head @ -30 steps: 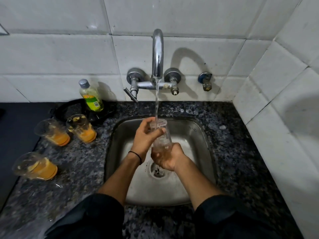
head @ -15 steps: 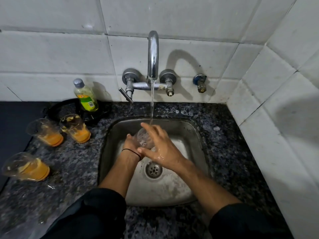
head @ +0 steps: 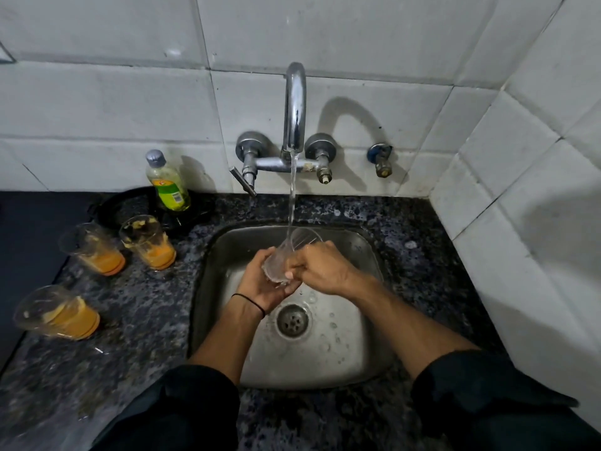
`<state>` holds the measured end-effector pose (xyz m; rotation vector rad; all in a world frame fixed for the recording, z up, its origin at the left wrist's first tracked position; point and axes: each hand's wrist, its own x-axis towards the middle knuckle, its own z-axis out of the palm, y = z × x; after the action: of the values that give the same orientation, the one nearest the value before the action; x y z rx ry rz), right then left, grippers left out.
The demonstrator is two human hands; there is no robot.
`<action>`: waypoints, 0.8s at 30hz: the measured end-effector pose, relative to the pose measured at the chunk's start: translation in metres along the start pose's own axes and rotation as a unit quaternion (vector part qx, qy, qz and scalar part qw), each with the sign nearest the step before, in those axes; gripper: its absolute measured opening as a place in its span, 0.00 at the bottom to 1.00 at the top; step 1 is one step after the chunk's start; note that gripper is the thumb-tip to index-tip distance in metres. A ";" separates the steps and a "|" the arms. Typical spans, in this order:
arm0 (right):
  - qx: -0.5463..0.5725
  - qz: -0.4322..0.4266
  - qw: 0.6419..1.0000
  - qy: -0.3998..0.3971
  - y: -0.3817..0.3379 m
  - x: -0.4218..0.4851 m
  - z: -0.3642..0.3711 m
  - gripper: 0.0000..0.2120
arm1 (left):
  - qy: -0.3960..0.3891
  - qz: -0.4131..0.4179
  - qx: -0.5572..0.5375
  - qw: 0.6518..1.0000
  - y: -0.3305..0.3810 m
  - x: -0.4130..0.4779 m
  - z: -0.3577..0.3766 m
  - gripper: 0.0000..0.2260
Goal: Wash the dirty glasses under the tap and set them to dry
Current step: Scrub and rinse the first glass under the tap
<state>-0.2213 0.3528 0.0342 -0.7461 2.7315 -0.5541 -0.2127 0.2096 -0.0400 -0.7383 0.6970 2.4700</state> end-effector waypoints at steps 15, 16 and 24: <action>0.098 0.139 0.985 0.032 -0.039 0.041 -0.021 0.12 | -0.044 0.105 -0.023 0.993 -0.004 -0.002 -0.003 0.15; 0.127 0.130 0.983 0.013 -0.038 0.041 -0.019 0.10 | -0.046 0.123 -0.013 0.991 -0.003 -0.002 -0.003 0.15; -0.152 -0.077 0.975 -0.146 -0.035 0.016 -0.038 0.06 | -0.057 0.065 0.059 0.994 0.017 -0.004 -0.005 0.17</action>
<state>-0.2323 0.3280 0.0812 -1.0293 2.5202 -0.0434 -0.2171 0.1924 -0.0360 -0.5181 0.8647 2.5378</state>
